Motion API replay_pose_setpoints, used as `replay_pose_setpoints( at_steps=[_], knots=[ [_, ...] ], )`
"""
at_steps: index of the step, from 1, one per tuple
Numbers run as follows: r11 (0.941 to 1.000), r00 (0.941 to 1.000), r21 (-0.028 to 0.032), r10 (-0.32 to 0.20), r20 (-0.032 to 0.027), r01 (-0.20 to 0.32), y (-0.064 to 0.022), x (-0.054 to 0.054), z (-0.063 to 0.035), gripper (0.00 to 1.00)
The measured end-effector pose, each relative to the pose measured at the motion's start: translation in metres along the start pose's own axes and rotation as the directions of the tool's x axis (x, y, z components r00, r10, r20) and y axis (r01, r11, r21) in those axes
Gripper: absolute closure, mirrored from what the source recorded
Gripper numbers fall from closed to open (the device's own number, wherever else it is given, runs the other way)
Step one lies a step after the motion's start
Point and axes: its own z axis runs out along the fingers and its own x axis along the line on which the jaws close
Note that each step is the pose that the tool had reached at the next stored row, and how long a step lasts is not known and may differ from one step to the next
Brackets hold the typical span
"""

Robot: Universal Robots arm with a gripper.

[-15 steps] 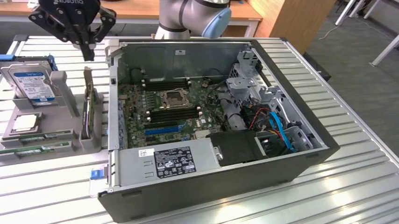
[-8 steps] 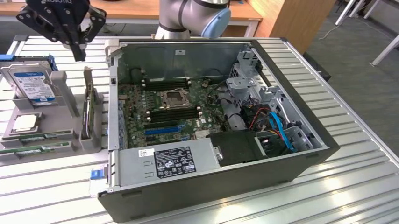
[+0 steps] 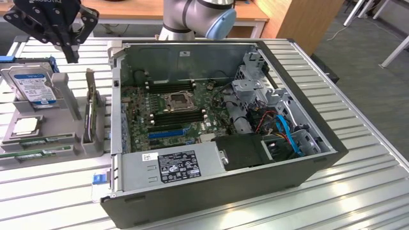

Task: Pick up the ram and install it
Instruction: 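Reach for the ram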

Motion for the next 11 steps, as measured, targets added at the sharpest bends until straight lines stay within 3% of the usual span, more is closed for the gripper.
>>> replay_pose_setpoints(
  at_steps=[11],
  knots=[
    [1.0,1.0,0.0001,0.0,0.0,0.0,-0.0009,0.012,-0.0003,0.9]
  ],
)
